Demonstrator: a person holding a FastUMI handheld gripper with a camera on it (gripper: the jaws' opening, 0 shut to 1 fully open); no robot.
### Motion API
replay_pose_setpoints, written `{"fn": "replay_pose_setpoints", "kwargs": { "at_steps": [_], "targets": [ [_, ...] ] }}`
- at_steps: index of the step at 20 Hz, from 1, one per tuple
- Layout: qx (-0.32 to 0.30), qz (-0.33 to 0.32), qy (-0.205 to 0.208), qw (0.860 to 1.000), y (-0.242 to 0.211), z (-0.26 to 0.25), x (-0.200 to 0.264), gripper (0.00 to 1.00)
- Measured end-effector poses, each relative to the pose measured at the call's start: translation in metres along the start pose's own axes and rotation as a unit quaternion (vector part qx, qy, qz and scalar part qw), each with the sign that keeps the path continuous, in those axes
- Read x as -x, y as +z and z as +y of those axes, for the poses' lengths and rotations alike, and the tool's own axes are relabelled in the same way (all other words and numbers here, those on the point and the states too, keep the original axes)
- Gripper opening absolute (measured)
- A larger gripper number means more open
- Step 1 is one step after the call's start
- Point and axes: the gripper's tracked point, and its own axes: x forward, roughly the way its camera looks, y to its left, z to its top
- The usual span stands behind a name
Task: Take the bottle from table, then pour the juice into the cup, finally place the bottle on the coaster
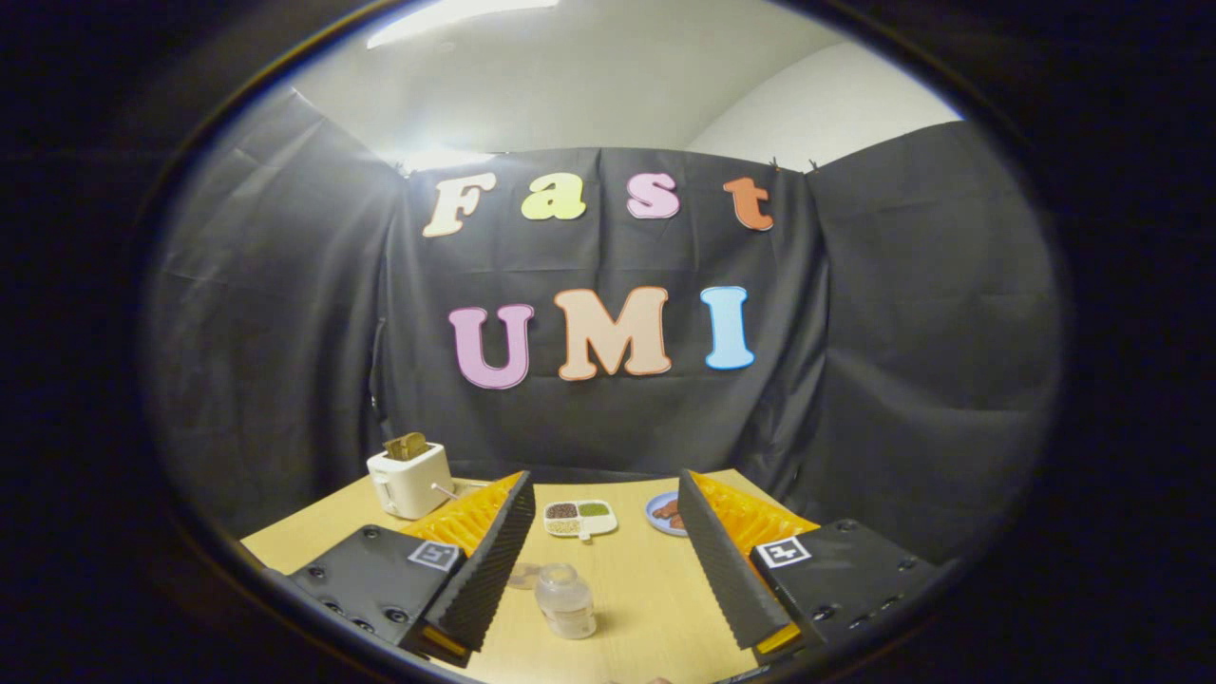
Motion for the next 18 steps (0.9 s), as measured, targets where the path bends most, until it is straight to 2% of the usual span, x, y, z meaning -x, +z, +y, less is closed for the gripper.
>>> {"fn": "replay_pose_setpoints", "kwargs": {
  "at_steps": [11,18],
  "targets": [
    [-0.003,0.026,0.017,1.000,-0.040,0.010,-0.012,0.97],
    [-0.020,0.056,0.050,0.997,-0.087,0.029,-0.023,0.97]
  ]
}}
